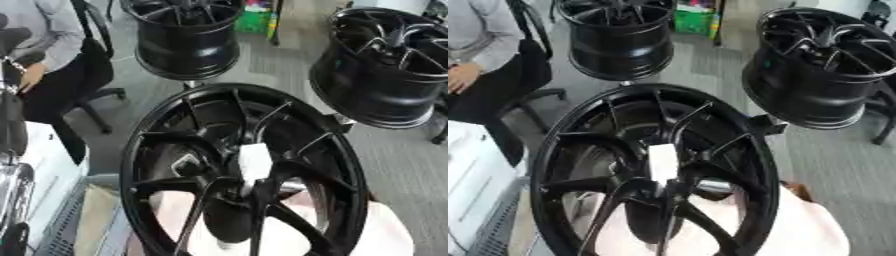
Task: Pull the pin out of the wheel hub.
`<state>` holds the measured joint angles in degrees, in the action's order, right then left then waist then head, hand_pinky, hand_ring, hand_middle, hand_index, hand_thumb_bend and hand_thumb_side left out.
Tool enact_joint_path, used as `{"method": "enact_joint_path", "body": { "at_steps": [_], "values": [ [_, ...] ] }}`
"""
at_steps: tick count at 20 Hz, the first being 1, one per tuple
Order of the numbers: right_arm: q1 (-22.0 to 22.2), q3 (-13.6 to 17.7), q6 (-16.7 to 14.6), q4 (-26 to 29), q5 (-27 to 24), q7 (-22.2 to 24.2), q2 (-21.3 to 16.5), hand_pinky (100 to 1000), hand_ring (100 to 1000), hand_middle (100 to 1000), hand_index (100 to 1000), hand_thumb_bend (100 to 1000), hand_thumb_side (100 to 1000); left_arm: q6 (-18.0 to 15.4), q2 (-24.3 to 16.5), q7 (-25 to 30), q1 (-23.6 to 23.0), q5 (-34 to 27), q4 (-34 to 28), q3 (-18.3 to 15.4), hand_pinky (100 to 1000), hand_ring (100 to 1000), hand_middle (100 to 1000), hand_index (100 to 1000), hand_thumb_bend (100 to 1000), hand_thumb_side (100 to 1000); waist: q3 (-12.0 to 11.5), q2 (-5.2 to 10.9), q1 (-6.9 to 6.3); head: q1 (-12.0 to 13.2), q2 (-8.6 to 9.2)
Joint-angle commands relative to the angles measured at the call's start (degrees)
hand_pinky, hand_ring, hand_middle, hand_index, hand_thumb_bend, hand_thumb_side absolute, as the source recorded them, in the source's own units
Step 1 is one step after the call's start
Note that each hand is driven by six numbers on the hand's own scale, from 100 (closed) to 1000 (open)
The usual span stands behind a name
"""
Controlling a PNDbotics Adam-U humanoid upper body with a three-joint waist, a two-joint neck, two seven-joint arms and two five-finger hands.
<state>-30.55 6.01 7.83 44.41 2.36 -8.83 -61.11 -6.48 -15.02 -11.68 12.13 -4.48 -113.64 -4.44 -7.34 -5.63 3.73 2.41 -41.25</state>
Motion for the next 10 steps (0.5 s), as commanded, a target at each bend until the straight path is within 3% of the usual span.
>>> {"method": "enact_joint_path", "body": {
  "at_steps": [1,10],
  "values": [
    [0.15,0.98,-0.33,3.98,-3.23,0.03,-2.57,764,756,733,747,100,537,-0.02,-0.65,0.01,0.57,-0.1,-0.95,-0.21,767,872,670,842,100,699,0.17,0.76,-0.03,0.29,0.29],
    [3.97,2.42,-7.86,17.32,-11.62,-0.84,-4.9,759,755,731,745,100,421,-0.51,-1.18,-0.27,0.73,0.2,-0.95,-0.39,767,871,671,842,100,696,0.51,0.77,-0.14,0.98,-0.11]
  ]
}}
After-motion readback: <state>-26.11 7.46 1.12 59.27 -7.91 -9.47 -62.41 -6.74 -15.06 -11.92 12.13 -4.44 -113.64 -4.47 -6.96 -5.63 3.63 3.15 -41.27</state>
